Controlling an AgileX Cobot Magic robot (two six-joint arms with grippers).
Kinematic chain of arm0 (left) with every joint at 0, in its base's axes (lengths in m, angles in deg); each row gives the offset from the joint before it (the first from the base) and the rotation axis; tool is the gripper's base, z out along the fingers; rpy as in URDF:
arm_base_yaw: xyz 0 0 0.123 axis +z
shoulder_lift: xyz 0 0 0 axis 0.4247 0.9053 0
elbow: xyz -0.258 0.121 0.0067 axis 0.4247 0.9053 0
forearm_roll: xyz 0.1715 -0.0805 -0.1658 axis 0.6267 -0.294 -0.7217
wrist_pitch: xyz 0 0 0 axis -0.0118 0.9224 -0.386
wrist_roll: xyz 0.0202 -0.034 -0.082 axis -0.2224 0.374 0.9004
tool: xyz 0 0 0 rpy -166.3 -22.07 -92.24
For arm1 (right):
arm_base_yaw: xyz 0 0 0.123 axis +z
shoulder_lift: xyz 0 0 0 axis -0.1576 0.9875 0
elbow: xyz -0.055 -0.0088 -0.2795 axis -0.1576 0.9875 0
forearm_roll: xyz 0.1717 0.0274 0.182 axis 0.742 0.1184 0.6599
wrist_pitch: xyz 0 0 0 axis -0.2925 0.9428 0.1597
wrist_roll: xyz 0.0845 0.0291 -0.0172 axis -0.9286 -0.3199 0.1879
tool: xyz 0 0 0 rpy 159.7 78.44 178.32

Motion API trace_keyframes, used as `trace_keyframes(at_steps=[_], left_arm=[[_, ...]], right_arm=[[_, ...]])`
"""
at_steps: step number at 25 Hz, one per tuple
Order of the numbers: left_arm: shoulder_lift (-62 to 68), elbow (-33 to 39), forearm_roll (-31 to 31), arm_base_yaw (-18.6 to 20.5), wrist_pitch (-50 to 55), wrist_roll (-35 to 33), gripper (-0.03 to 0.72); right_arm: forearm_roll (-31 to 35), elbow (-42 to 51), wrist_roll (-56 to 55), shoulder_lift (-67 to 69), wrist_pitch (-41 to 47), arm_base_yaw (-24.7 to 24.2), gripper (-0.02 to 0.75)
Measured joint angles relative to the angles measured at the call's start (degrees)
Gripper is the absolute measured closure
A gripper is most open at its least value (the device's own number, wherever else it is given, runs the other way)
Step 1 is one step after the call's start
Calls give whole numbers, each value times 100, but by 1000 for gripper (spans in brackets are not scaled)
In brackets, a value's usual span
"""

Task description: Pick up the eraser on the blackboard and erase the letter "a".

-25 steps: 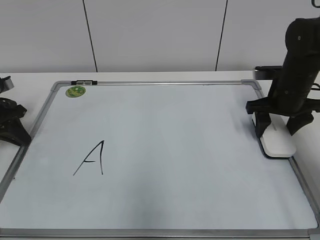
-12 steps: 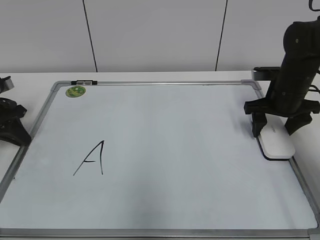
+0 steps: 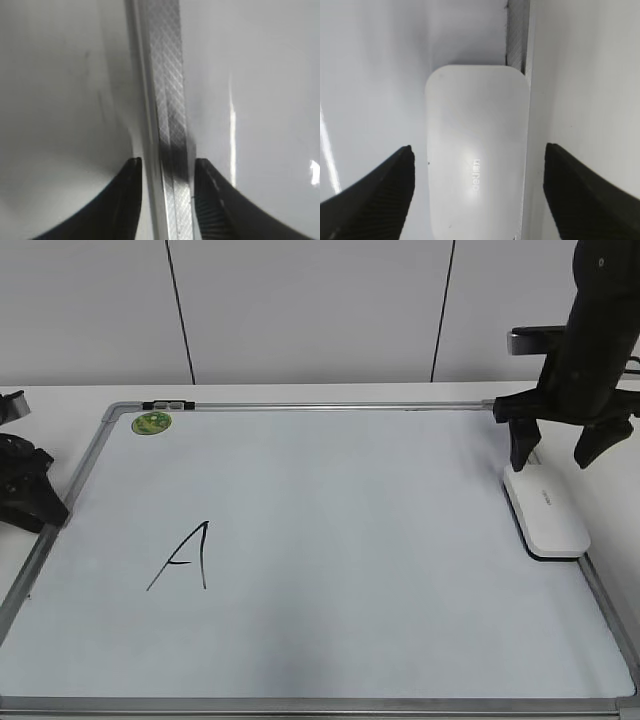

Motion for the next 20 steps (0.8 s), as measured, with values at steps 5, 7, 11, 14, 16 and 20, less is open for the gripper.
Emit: trace_keyframes(at_steps=[5,7,11,14,16,20], left_arm=[[0,-517,22,0,541,46,337],[0,-811,99,0,847,251,321],[-144,-1343,368,0,1249,690,312],[-464,-1622,734,0,1319,1056,310],[-770,-1724,937,0,1352,1197,309],[-1439,-1740,1074,-12,1435,1311,309]], right_arm=[[0,-354,191,0,328,0,145],[0,-454,260,0,379,0,145],[25,-500,411,-105,391,0,146],[47,-500,483,-396,403,0,146],[47,-503,497,-654,413,0,146],[56,-513,533,-1280,436,0,146]])
